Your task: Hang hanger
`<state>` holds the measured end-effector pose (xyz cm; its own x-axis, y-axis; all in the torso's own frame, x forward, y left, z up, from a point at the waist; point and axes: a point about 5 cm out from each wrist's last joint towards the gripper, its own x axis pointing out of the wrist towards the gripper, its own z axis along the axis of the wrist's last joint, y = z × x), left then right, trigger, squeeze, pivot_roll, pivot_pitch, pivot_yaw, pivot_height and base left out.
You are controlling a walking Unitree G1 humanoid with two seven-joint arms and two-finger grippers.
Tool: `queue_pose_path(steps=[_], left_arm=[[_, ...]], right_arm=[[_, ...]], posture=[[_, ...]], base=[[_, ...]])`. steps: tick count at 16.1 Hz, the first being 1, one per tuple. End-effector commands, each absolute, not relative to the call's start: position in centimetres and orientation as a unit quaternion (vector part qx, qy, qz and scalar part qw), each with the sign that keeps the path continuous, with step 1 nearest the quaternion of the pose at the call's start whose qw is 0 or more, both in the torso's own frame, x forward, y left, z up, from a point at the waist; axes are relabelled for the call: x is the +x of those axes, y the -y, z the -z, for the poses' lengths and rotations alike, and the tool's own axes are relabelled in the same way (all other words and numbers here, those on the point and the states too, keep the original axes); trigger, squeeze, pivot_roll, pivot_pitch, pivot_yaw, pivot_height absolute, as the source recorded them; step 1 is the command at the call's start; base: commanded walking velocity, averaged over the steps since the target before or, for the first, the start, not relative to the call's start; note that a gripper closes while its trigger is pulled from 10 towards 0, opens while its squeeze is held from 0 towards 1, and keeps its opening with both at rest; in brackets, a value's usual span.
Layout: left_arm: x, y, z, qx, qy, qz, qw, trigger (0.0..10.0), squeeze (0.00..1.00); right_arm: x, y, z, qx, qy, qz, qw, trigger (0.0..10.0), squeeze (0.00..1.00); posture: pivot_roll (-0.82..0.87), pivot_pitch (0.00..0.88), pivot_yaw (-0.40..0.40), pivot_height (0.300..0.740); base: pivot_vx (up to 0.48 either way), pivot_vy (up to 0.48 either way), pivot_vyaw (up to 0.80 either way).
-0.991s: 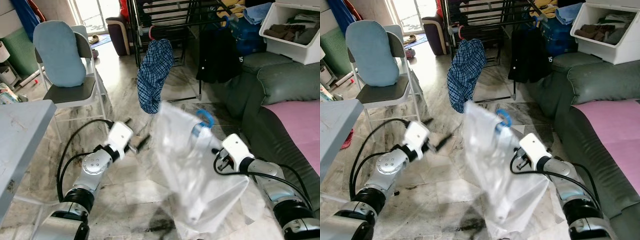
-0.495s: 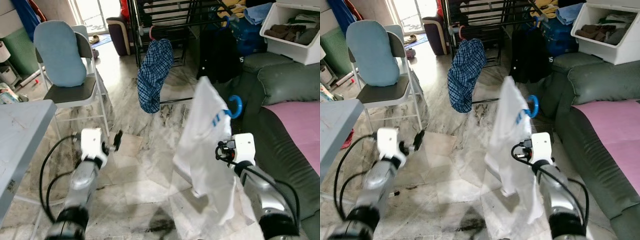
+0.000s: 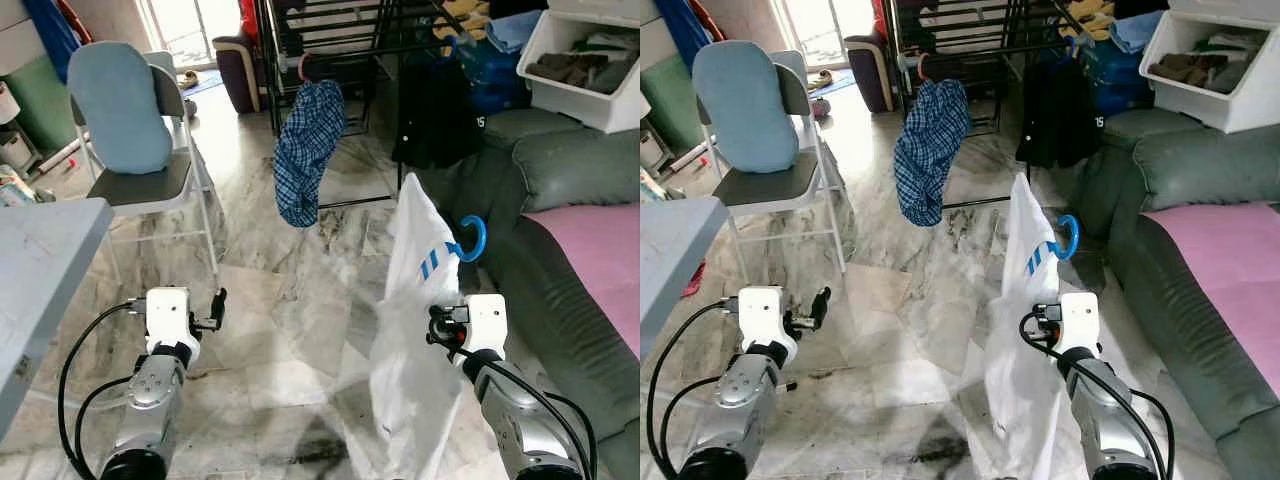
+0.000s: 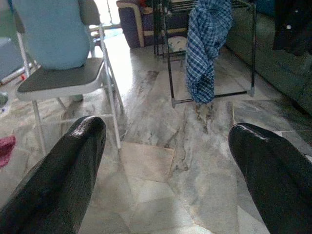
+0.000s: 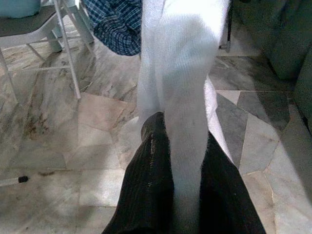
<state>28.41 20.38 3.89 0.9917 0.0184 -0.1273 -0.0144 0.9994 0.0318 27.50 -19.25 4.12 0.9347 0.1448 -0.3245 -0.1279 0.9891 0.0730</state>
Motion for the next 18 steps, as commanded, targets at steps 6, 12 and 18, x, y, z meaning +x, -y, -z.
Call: queue_pose_path(steps=[6, 12, 18], left_arm=[[29.4, -19.7, -4.9, 0.021, -0.054, -0.003, 0.998, 10.0, 0.00], [28.8, -19.7, -4.4, 0.022, -0.065, 0.000, 0.998, 10.0, 0.00], [28.9, -19.8, -4.5, 0.028, -0.068, -0.004, 0.997, 10.0, 0.00]], right_arm=[[28.0, 17.7, -5.4, 0.022, -0.139, -0.099, 0.985, 10.0, 0.00], [26.8, 17.8, -5.0, 0.025, -0.151, -0.091, 0.984, 10.0, 0.00], [26.7, 17.7, -4.9, 0.025, -0.155, -0.088, 0.984, 10.0, 0.00]], posture=[[-0.16, 0.000, 0.022, 0.740], [-0.16, 0.000, 0.028, 0.740], [-0.16, 0.000, 0.031, 0.740]], base=[[0.000, -0.044, 0.24], [0.000, -0.297, 0.08], [0.000, -0.047, 0.00]])
